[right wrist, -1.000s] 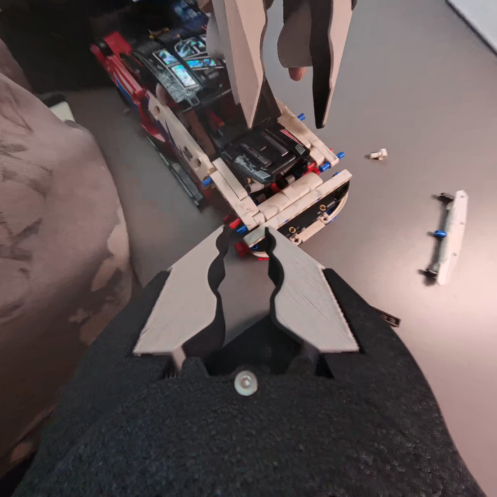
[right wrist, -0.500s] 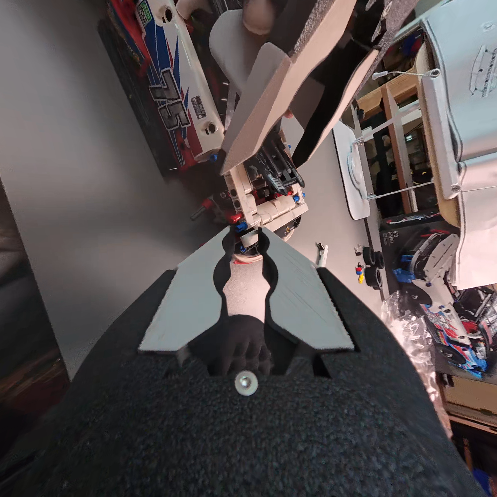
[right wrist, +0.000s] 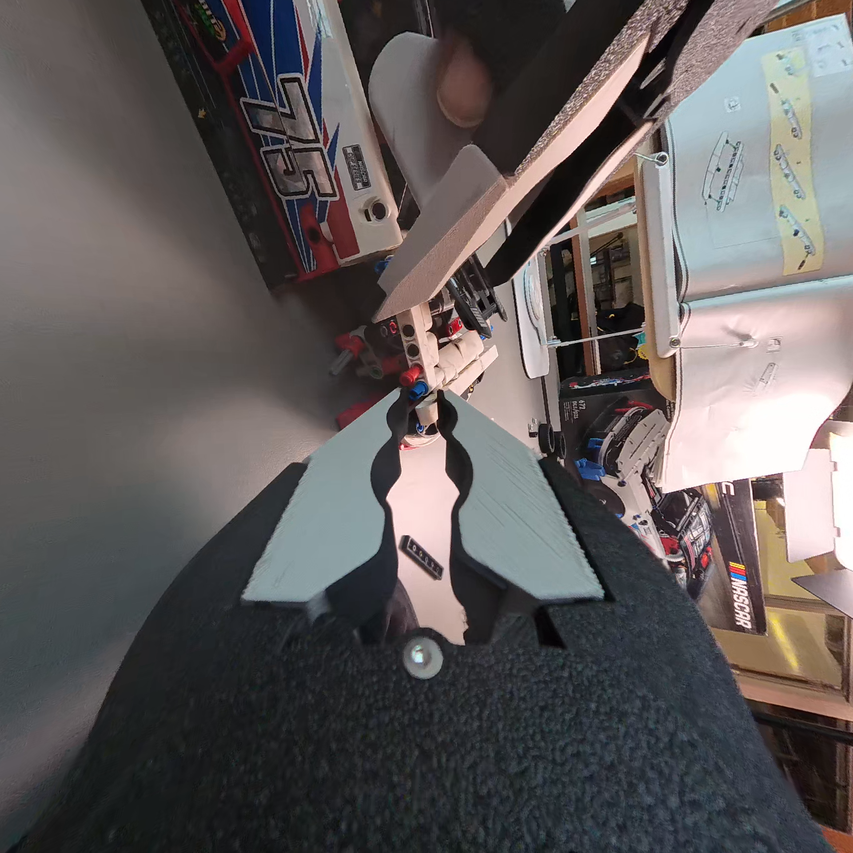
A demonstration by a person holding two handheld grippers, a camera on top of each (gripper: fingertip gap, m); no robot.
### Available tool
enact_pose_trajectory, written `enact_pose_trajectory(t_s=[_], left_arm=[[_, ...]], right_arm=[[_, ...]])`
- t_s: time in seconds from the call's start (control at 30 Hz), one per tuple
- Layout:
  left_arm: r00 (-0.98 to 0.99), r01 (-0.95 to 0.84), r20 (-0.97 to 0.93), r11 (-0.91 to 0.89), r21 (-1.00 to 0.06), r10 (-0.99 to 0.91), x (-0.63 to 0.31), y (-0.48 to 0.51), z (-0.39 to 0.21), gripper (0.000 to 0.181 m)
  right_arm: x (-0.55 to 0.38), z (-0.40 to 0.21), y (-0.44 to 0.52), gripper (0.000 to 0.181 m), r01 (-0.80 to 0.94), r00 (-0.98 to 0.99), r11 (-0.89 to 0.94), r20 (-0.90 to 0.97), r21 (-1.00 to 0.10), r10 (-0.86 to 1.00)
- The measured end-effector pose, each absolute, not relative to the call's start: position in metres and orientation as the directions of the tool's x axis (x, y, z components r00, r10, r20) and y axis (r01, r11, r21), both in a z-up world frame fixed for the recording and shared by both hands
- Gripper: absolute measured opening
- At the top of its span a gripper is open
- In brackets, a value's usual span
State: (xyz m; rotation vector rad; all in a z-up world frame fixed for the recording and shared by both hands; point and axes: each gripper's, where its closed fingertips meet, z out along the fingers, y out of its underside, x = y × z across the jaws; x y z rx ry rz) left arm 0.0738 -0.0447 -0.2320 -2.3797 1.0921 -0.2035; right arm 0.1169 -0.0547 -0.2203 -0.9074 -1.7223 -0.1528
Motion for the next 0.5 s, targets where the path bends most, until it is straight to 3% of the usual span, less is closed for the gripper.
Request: enact_pose_trajectory(t_s=[0.03,0.5], left_arm=[[0.666,-0.667,-0.076,-0.548,-0.505,-0.742,0.0738,-0.0446,-0.2319,0.096],[0.670,-0.662,-0.075,-0.548,-0.511,-0.739,0.0759,-0.0433,-0.2307,0.096]], right_arm=[[0.1166,-0.2204,-0.0545,0.011,0.634,-0.078,0.699,0.872,-0.331,0.483],[0.1165,-0.2206,-0.0590,0.008,0.601,-0.132,0.767,0.918,-0.225,0.373]])
